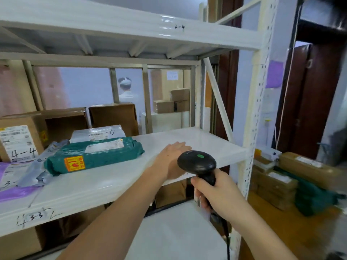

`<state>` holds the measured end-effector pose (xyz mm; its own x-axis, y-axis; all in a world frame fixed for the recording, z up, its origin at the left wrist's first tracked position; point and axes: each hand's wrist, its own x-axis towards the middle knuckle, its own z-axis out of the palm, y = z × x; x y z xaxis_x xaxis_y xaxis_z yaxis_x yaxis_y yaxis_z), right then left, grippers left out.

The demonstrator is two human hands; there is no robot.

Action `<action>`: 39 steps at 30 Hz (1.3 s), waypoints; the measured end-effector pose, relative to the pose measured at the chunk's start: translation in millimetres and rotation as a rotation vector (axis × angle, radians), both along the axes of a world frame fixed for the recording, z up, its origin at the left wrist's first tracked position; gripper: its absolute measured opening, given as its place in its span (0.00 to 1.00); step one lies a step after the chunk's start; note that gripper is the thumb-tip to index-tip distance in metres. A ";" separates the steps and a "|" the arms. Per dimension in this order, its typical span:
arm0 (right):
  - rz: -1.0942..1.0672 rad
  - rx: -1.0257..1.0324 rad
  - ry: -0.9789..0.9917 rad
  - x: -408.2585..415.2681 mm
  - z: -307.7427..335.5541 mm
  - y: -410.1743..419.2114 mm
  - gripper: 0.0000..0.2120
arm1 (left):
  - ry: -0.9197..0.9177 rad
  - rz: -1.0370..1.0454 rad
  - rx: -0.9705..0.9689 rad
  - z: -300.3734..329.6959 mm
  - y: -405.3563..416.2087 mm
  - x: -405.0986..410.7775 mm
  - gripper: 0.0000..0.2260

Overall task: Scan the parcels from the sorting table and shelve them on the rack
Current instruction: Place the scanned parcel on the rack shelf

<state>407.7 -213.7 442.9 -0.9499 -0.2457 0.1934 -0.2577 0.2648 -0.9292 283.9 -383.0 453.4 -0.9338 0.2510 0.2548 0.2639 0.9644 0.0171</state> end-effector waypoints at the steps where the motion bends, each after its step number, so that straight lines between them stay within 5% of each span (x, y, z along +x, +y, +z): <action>1: -0.013 0.006 0.002 0.7 -0.9 20.6 0.06 | -0.018 0.004 0.014 -0.2 24.0 -4.7 0.24; 7: -0.156 0.058 -0.003 3.9 -12.5 147.4 0.08 | -0.166 -0.046 0.208 -21.0 168.0 -28.0 0.11; 10: -0.224 0.060 0.001 5.4 -20.1 208.0 0.06 | -0.310 -0.142 0.402 -42.5 232.6 -35.8 0.12; 16: -0.362 0.069 0.014 -2.9 -34.7 302.3 0.05 | -0.400 -0.196 0.436 -93.3 333.9 -79.1 0.10; 23: -0.458 0.093 -0.009 -55.7 -59.6 363.7 0.07 | -0.343 -0.312 0.360 -113.9 395.2 -141.0 0.19; 27: -0.502 0.077 -0.020 -102.0 -67.1 385.5 0.04 | -0.336 -0.307 0.335 -117.7 420.3 -187.7 0.13; 33: -0.541 0.052 -0.069 -169.6 -75.7 417.1 0.05 | -0.337 -0.294 0.336 -137.3 456.1 -263.4 0.33; 39: -0.520 0.053 -0.136 -240.8 -91.7 453.6 0.04 | -0.324 -0.219 0.318 -149.4 490.4 -319.7 0.14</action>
<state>166.9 239.8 351.2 -0.9645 0.2572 0.0602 0.0416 0.3731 -0.9269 -35.8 107.4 303.9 -0.9115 0.4074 0.0564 0.3925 0.8207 0.4153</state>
